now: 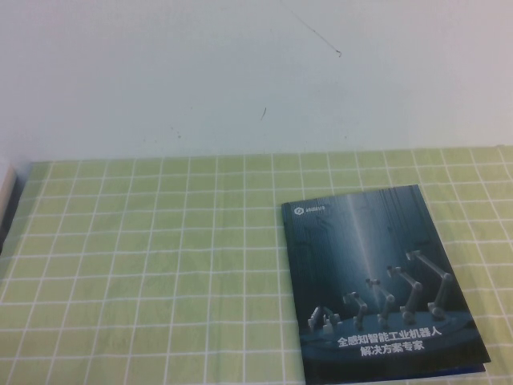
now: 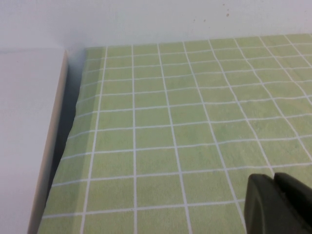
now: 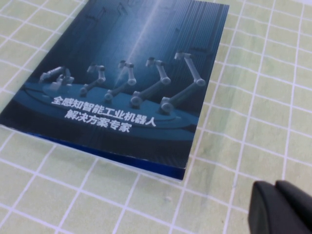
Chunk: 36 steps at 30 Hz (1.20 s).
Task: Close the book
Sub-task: 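Close the open booklet and leave it lying on the table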
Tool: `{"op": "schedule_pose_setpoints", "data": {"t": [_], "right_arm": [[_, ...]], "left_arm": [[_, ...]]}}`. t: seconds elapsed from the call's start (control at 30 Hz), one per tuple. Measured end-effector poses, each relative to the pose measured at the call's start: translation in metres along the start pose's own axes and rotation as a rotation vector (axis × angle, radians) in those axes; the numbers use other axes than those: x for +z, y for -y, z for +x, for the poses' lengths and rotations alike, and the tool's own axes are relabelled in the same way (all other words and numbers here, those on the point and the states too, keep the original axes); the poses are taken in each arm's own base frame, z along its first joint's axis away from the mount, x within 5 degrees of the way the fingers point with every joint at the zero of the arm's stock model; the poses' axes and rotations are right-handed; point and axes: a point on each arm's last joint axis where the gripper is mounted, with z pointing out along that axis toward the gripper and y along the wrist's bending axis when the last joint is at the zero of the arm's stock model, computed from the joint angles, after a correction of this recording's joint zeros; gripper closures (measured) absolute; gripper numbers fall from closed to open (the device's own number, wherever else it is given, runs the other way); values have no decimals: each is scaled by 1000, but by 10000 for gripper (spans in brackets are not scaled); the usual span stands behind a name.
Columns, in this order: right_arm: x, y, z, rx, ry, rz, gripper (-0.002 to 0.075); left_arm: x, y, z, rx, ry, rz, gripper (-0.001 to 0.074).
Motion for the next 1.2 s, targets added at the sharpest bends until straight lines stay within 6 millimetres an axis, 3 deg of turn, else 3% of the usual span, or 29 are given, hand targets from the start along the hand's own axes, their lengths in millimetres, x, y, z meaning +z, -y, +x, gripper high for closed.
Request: {"op": "schedule_pose_setpoints", "data": {"t": [0.33,0.73,0.97,1.2], "right_arm": [[0,0,1,0,7,1,729],[21,6,61,126,196,250,729],[18,13,63,162,197,377,729],[18,14,63,165,193,396,729]], "left_arm": [[0,0,0,1,-2,0,738],[0,0,0,7,-3,0,738],[0,0,0,9,-2,0,738],[0,0,0,9,-2,0,738]]}}
